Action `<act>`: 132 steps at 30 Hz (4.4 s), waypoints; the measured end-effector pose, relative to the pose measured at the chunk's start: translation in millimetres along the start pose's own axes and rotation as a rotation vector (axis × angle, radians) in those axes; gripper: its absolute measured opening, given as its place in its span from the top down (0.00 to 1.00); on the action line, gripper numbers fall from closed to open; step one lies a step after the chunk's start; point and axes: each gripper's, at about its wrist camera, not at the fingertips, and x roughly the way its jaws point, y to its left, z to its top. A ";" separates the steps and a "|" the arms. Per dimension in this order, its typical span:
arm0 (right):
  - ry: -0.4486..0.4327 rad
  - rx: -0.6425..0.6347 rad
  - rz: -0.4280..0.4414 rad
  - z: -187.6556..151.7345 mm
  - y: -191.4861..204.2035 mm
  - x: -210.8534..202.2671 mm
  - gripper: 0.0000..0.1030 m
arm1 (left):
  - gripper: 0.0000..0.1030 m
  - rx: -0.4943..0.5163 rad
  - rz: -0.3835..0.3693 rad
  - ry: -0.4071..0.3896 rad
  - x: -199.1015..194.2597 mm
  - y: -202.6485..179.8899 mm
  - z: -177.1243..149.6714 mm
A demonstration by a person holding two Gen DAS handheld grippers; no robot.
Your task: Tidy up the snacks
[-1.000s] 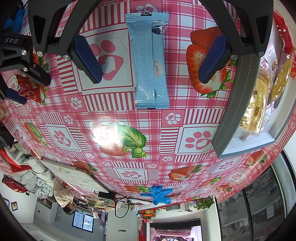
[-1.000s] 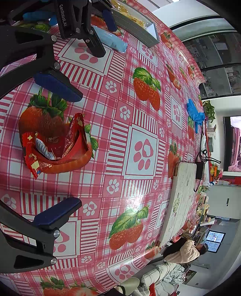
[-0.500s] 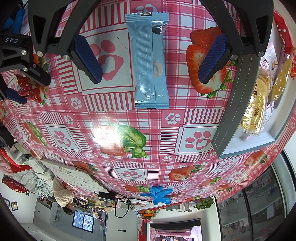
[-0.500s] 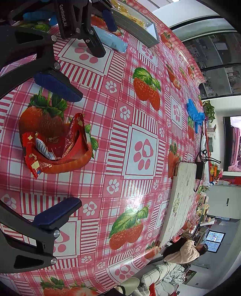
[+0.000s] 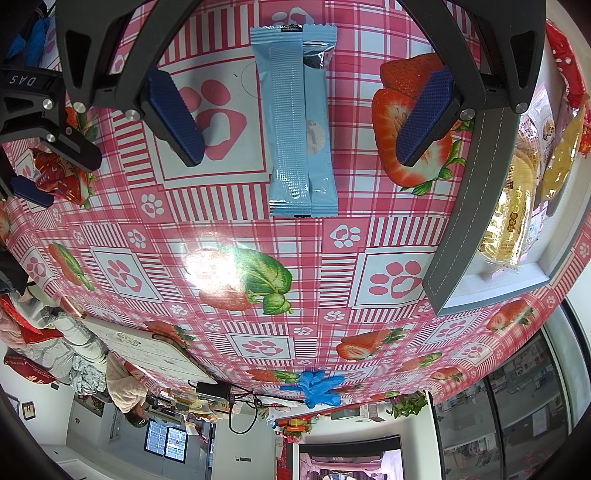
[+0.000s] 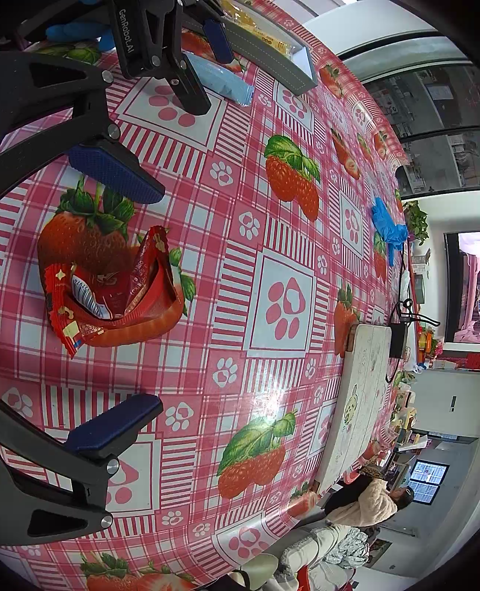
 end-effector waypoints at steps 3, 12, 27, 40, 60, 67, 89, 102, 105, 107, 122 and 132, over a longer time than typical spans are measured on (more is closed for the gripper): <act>0.000 0.000 0.000 0.1 0.0 -0.1 0.00 | 0.00 0.000 0.000 0.000 0.1 -0.2 0.1; 0.000 0.000 0.000 0.0 -0.3 0.0 0.00 | 0.00 0.000 0.000 0.000 0.0 -0.1 0.0; 0.006 -0.007 0.003 0.7 0.3 -2.0 0.00 | 0.00 0.000 0.000 0.000 -0.1 0.0 0.0; 0.124 -0.014 0.016 23.5 -1.4 -1.5 0.63 | 0.69 0.104 -0.073 0.047 -12.7 -22.2 6.6; 0.161 0.033 0.044 2.8 -9.7 -20.8 0.28 | 0.76 0.017 -0.182 0.043 -76.2 5.1 -2.7; 0.171 0.062 0.058 0.2 -7.5 -27.9 0.71 | 0.76 0.006 -0.170 0.003 -106.5 24.2 -3.7; 0.237 -0.170 0.600 82.1 248.0 -48.3 0.71 | 0.75 -0.230 0.032 0.018 -121.7 201.2 -40.2; 0.385 -0.273 0.486 101.1 312.9 12.0 0.40 | 0.13 -0.279 0.062 0.070 -95.1 216.9 -47.9; 0.310 -0.364 0.414 103.6 318.4 -6.6 0.00 | 0.09 -0.283 0.071 0.092 -92.0 216.4 -50.9; 0.286 -0.401 0.380 103.4 319.8 -13.7 0.00 | 0.02 -0.282 0.079 0.077 -96.3 213.3 -52.9; 0.304 -0.436 0.386 92.8 304.5 -35.9 0.00 | 0.00 -0.342 0.107 0.065 -127.0 212.4 -53.6; 0.298 -0.470 0.366 88.3 303.4 -42.8 0.00 | 0.00 -0.319 0.147 0.060 -130.1 208.0 -54.4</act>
